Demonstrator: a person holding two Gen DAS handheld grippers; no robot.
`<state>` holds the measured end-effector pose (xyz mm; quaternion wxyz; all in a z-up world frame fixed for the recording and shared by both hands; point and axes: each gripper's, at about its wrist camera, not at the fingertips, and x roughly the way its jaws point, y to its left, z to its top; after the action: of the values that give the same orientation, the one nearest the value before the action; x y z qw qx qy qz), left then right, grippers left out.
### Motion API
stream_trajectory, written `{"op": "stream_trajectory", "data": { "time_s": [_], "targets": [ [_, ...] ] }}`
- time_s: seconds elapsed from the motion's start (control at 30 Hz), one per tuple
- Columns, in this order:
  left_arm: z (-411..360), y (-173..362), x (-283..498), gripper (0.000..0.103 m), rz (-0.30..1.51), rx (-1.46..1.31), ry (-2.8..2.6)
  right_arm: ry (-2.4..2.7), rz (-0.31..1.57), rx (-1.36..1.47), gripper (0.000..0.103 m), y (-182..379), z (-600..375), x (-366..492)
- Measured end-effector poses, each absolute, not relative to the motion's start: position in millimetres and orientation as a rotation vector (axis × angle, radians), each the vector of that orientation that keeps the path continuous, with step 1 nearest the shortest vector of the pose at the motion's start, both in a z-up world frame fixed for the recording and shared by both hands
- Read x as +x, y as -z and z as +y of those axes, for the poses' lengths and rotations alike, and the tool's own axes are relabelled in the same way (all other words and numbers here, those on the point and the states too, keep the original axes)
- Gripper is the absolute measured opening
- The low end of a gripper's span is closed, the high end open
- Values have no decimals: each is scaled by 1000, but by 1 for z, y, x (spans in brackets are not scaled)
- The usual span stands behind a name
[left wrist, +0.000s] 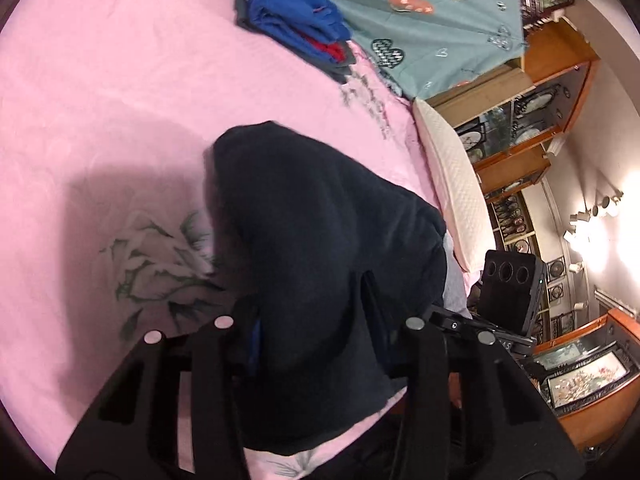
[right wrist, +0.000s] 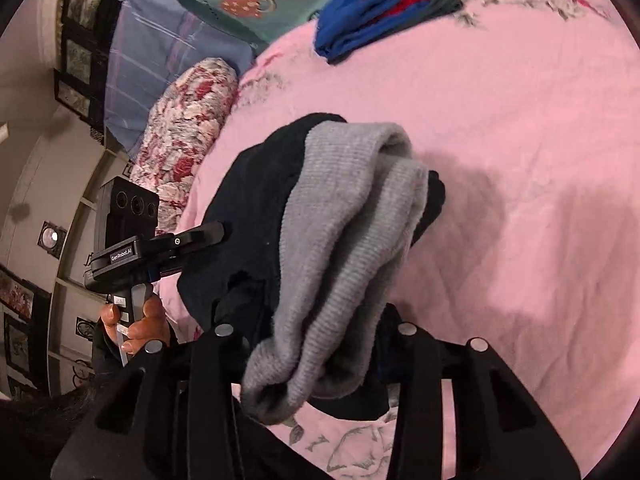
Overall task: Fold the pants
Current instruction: 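Lift the folded bundle with both tools and set it on the blue clothes stack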
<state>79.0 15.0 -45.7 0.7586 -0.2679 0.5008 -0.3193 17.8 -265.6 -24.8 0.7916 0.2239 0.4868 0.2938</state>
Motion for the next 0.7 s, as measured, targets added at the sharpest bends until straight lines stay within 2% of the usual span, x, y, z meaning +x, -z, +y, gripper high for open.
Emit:
{"op": "stream_trajectory", "data": {
  "time_s": [0.23,0.4,0.57,0.7],
  "targets": [
    [6,12,76,41,1031,-560,726,-677,937,450,39,-17,-265,14],
    [-3,-33,108,41,959,-509,719,-677,856,389,39,-65,-270,45],
    [-16,-91,178,42,829,-461,688,-657,763,319,39,-118,-270,118],
    [-22,-124,256,45,730,-449,634,-624,726,302,39,-146,-268,212]
  ]
}}
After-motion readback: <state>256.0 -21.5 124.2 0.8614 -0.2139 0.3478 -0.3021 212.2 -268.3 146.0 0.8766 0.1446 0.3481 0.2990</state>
